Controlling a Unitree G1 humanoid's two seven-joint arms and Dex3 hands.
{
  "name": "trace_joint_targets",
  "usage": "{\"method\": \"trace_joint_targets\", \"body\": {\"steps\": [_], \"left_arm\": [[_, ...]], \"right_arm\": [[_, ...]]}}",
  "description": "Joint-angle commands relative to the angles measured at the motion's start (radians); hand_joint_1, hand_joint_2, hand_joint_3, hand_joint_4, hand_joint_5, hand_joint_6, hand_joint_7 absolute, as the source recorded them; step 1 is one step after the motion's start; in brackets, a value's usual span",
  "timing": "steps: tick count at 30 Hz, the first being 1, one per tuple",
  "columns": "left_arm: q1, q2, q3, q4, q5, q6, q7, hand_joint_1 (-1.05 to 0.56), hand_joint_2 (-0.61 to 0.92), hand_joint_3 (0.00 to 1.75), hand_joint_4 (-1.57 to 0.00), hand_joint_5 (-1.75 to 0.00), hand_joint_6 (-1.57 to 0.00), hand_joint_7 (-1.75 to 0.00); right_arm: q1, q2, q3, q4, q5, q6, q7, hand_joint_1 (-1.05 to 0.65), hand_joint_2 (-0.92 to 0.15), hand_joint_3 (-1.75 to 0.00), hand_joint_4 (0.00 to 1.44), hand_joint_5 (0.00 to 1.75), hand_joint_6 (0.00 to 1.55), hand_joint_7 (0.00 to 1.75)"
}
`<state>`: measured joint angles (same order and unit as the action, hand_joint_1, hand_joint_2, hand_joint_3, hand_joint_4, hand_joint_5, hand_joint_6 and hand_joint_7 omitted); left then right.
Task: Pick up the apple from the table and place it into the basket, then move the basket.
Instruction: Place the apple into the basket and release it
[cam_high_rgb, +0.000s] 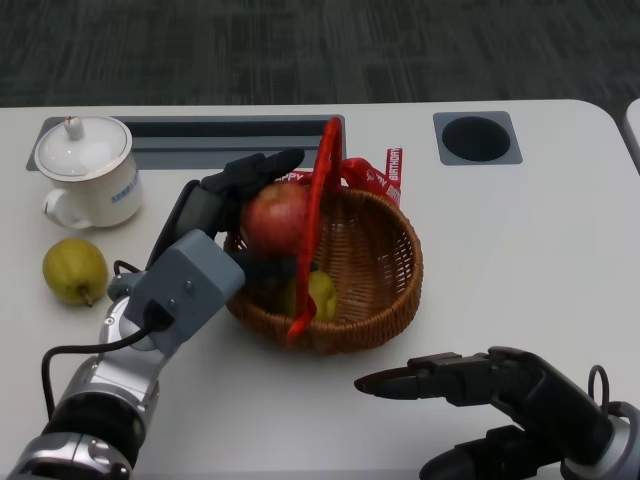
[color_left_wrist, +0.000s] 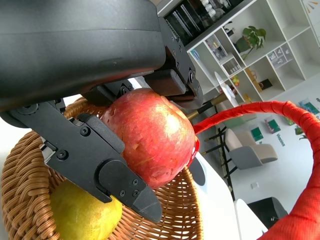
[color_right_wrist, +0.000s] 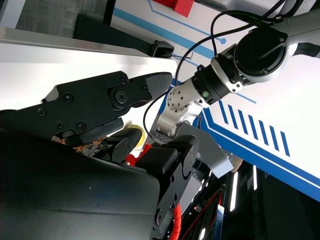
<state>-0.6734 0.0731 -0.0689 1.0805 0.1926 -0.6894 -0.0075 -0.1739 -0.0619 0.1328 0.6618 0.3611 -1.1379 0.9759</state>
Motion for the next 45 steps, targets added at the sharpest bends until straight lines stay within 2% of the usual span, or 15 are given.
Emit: {"method": "trace_joint_targets", "body": {"steps": [1,9,16,21,26,31,34,39,45], "left_arm": [[-0.030,0.012,0.001,0.002,0.005,-0.010,0.019,-0.49,0.78,0.00,-0.82,0.00,-0.80,0.00],[-0.029,0.029,-0.010,-0.023,0.042,-0.022,0.054,-0.54,0.76,0.00,-0.57,0.00,-0.69,0.00],[-0.032,0.041,-0.016,-0.045,0.051,0.000,0.052,-0.63,0.76,0.00,-0.36,0.00,-0.48,0.00],[-0.034,0.065,-0.042,-0.072,0.107,0.050,0.107,-0.78,0.79,0.01,-0.15,0.00,-0.31,0.00],[-0.019,0.091,-0.061,-0.136,0.158,0.089,0.156,-0.90,0.84,0.02,-0.02,0.00,-0.22,0.00],[0.024,0.099,-0.040,-0.232,0.137,0.090,0.167,-0.83,0.82,0.00,-0.06,-0.02,-0.26,-0.01],[0.087,0.106,-0.026,-0.350,0.126,0.105,0.165,-0.78,0.82,0.01,-0.12,-0.03,-0.29,-0.02],[0.241,0.130,0.000,-0.611,0.064,0.142,0.093,-0.63,0.83,0.00,-0.23,-0.04,-0.36,-0.02],[0.455,0.165,0.032,-0.936,-0.008,0.228,-0.006,-0.52,0.82,0.00,-0.38,-0.05,-0.47,-0.03]], "right_arm": [[0.008,-0.009,0.001,-0.007,0.009,-0.004,-0.012,-0.39,-0.92,-0.06,0.73,0.00,0.68,0.00],[0.010,-0.014,0.000,-0.005,0.010,-0.005,-0.007,-0.39,-0.92,-0.06,0.74,0.00,0.68,0.00],[0.009,-0.024,-0.001,-0.004,0.017,0.000,-0.002,-0.41,-0.92,-0.07,0.75,0.01,0.69,0.01],[0.004,-0.027,-0.001,-0.001,0.029,0.006,0.006,-0.40,-0.92,-0.07,0.76,0.01,0.70,0.01],[0.007,-0.033,-0.002,-0.005,0.035,0.016,0.010,-0.40,-0.92,-0.07,0.76,0.01,0.70,0.01],[0.003,-0.048,-0.008,-0.009,0.026,0.011,0.005,-0.40,-0.92,-0.07,0.77,0.01,0.70,0.01],[-0.006,-0.068,-0.023,-0.026,0.005,0.003,-0.017,-0.40,-0.92,-0.07,0.77,0.01,0.70,0.01],[-0.071,-0.101,-0.035,-0.055,0.062,-0.039,0.002,-0.39,-0.92,-0.06,0.78,0.01,0.71,0.01],[-0.165,-0.163,-0.013,-0.112,0.174,-0.062,0.106,-0.47,-0.92,-0.04,0.76,0.01,0.69,0.01]]}}
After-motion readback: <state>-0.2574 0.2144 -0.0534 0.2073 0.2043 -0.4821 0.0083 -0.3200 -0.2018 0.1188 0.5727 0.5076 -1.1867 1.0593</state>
